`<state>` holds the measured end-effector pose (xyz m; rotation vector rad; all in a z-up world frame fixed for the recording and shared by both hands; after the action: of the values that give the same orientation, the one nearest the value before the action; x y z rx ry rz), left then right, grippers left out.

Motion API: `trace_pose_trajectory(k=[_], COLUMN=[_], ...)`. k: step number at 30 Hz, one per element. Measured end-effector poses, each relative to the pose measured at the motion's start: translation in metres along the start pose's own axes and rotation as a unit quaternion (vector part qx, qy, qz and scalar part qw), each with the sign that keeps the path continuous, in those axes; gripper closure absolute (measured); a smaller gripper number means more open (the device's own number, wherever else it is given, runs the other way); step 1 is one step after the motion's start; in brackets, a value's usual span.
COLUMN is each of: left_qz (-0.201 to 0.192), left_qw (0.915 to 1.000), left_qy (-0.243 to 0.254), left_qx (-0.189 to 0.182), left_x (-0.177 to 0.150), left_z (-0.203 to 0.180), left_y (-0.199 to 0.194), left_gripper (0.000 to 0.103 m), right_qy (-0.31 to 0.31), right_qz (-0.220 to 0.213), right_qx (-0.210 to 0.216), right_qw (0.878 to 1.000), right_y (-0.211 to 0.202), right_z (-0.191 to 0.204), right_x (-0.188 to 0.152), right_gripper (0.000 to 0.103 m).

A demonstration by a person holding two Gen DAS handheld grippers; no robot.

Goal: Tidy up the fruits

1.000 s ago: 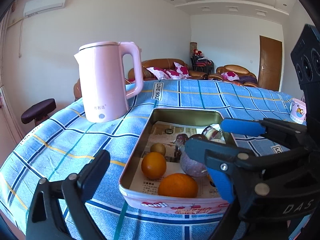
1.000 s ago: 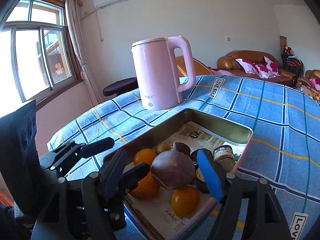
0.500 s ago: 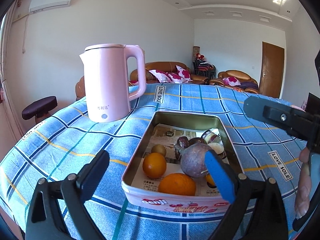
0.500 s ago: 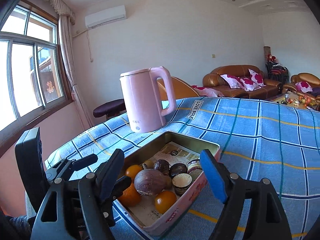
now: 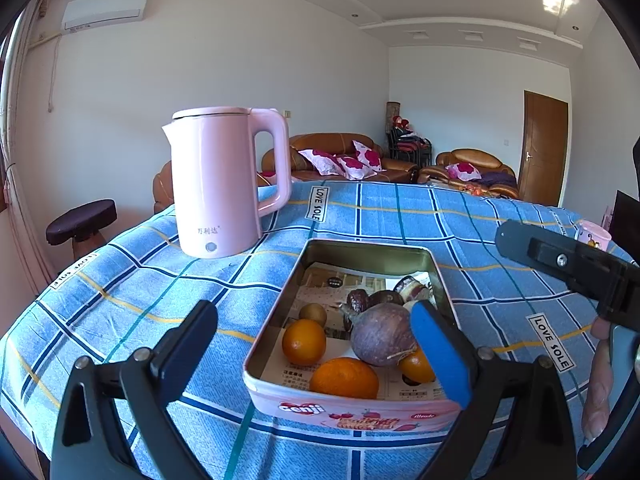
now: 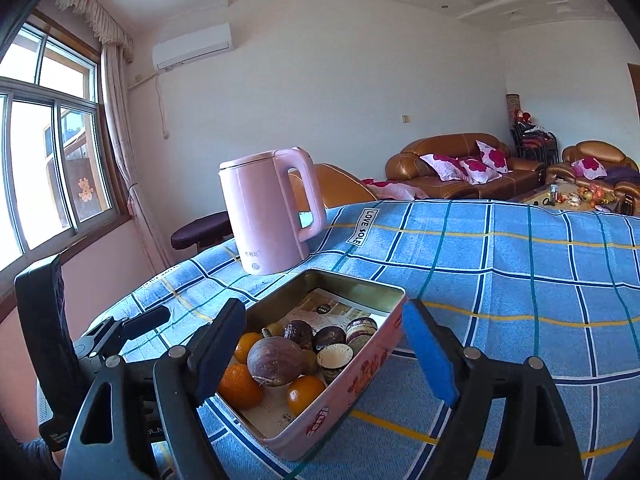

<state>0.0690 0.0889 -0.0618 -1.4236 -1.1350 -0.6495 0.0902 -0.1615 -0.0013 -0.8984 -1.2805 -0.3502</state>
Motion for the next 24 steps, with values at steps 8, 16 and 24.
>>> trace_pose_trajectory(k=[8,16,24], left_qz=[-0.005,-0.008,-0.010], left_qw=[1.0000,1.0000,0.9999], left_qy=[0.003,0.005,0.008], left_qx=[0.000,0.001,-0.001], left_x=[0.003,0.004,0.005], left_z=[-0.003,-0.007,-0.010], left_y=[-0.003,-0.005,-0.007], left_gripper=[0.002,0.002,0.002], right_qy=[0.003,0.004,0.006], right_qz=[0.001,0.002,0.003], right_qx=[-0.013,-0.021,-0.028], right_qw=[1.000,1.000,1.000], right_y=[-0.004,-0.008,-0.009], right_z=[-0.005,-0.009,-0.012], right_x=[-0.003,-0.006,-0.007], right_gripper=[0.019,0.019,0.018])
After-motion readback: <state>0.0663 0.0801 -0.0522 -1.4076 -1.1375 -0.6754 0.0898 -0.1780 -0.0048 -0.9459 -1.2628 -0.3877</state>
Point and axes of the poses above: each gripper's, at about its wrist camera, not at the fingertips, and y roughly the way its jaws point, z to its left, x to its top, the point moved 3 cm from there along y, roughly the way its jaws point, and after that the axes turned 12 degrees about -y, right-handed, at the moved point
